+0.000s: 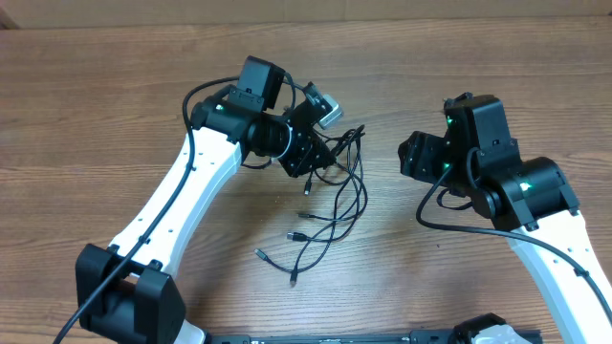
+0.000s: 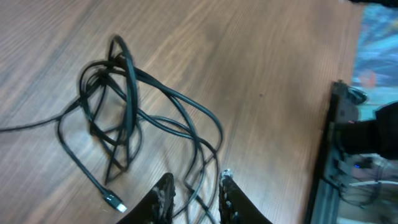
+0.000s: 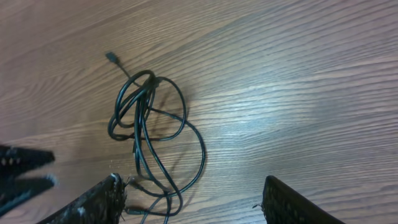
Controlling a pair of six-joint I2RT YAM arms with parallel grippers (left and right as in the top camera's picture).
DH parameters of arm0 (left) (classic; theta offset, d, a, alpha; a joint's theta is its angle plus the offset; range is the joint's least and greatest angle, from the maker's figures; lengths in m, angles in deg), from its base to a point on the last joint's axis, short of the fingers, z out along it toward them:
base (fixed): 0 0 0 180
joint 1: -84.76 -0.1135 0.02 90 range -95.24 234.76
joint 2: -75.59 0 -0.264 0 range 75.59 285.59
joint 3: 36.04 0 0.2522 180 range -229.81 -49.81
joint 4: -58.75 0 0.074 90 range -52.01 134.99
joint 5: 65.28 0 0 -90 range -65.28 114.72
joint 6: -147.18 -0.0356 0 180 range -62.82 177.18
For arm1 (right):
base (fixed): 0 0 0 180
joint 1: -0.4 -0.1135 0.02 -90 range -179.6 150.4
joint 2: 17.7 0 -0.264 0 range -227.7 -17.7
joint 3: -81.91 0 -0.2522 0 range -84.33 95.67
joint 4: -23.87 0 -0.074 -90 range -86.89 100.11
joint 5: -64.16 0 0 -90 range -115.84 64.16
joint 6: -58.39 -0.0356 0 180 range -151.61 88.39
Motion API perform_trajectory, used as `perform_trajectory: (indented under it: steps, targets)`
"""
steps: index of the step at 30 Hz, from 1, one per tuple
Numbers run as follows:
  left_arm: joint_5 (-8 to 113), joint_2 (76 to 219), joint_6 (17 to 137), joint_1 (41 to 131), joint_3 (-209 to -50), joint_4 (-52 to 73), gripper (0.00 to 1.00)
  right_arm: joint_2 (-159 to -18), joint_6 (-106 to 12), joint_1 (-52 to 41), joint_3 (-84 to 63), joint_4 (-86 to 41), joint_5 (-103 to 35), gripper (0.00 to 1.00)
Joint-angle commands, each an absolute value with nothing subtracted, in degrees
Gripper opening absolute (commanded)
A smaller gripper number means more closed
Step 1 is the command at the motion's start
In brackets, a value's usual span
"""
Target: Untangle cables
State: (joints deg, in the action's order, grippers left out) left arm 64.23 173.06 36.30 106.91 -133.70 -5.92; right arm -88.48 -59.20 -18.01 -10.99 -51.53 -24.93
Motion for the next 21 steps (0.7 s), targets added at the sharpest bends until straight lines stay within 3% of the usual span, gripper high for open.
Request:
perform_trajectory:
  steps: [1, 8, 21]
  targets:
    - [60.3, 175.2, 37.1, 107.2, -133.4, -4.6, 0.24, -88.5, -58.1, -17.8, -10.8, -51.5, -27.6, 0.69]
    - [55.8, 179.5, 38.6, 108.5, -133.4, -2.4, 0.34, -88.5, -56.6, -17.8, -10.8, -51.8, -31.1, 0.69]
    - [54.5, 182.4, 38.6, 110.0, -133.4, -1.2, 0.29, -88.4, -56.6, -17.8, -10.8, -52.6, -31.1, 0.68]
